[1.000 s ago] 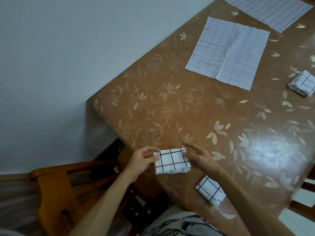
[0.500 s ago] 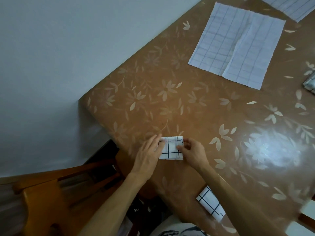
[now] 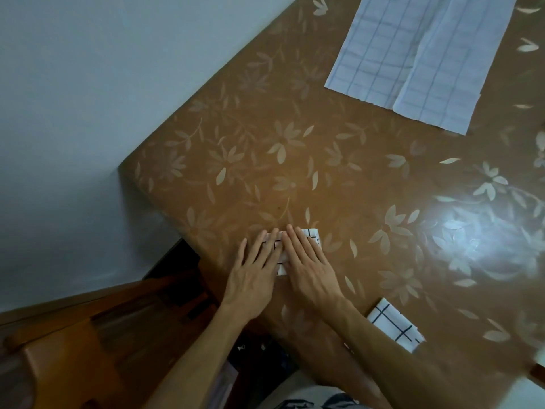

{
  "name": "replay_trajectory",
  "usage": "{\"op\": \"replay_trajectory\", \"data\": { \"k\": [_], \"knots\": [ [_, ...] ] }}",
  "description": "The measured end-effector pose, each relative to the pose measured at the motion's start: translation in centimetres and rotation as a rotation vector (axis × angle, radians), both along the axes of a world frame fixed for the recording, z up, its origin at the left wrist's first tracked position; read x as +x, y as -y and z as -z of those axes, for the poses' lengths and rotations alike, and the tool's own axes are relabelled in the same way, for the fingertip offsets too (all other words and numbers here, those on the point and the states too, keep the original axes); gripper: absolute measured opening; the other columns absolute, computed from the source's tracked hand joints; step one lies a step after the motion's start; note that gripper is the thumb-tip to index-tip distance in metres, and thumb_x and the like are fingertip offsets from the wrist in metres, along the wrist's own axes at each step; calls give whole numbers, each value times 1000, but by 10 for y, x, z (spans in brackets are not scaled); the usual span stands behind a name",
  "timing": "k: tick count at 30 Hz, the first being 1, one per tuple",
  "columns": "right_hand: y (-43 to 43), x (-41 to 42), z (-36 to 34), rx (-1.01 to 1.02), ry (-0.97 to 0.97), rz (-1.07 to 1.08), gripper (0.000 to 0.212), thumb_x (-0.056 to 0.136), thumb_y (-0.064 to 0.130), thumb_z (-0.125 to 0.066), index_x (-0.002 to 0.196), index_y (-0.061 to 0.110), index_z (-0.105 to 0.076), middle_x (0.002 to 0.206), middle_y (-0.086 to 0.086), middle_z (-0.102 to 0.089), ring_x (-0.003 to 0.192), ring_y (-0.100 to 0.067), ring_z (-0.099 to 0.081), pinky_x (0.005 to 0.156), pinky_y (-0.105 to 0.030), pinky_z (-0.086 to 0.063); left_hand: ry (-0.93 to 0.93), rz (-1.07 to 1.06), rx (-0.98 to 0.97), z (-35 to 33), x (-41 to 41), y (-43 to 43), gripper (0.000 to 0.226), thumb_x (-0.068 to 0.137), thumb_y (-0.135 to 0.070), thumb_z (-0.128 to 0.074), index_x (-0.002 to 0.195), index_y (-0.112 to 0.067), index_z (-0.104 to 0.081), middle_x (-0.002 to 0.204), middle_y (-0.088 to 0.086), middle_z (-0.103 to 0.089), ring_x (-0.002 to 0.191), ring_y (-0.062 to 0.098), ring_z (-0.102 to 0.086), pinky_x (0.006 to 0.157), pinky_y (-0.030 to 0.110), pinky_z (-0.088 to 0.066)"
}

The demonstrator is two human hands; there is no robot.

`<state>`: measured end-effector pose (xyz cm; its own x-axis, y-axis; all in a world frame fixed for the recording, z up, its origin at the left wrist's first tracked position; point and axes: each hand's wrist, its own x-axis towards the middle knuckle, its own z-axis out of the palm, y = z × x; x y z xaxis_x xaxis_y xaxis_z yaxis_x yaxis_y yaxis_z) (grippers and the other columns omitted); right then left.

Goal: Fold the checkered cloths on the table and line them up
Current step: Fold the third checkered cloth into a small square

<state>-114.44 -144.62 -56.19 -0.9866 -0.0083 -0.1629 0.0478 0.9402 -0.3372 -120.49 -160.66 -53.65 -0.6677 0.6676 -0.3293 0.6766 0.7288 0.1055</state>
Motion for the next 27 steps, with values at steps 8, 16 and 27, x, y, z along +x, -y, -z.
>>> {"op": "replay_trajectory", "data": {
  "k": [8,16,27],
  "knots": [
    [-22,5,-11,60,38,57,69,101,51,-30,157,12,-16,165,-6,-11,152,-19,-8,122,-44,-11,27,-9,7,-4,-4,2,66,103,-47,-20,159,-21,4,167,-1,13,154,19,9,123,53,-12],
    [-45,-15,-32,-88,-66,61,56,83,24,-65,136,11,-52,124,-9,-57,113,-29,-51,94,-42,-45,122,-159,258,-17,-11,-10,62,88,-39,-55,147,-24,-42,158,-1,-31,146,19,-26,119,50,-25],
    [-117,-10,-59,-827,183,576,23,86,27,-74,104,25,-59,94,5,-71,88,-15,-67,71,-31,-57,532,-432,397,-43,-28,-62,22,92,-32,-69,112,-22,-68,95,-8,-65,89,8,-60,73,19,-49]
  ]
}}
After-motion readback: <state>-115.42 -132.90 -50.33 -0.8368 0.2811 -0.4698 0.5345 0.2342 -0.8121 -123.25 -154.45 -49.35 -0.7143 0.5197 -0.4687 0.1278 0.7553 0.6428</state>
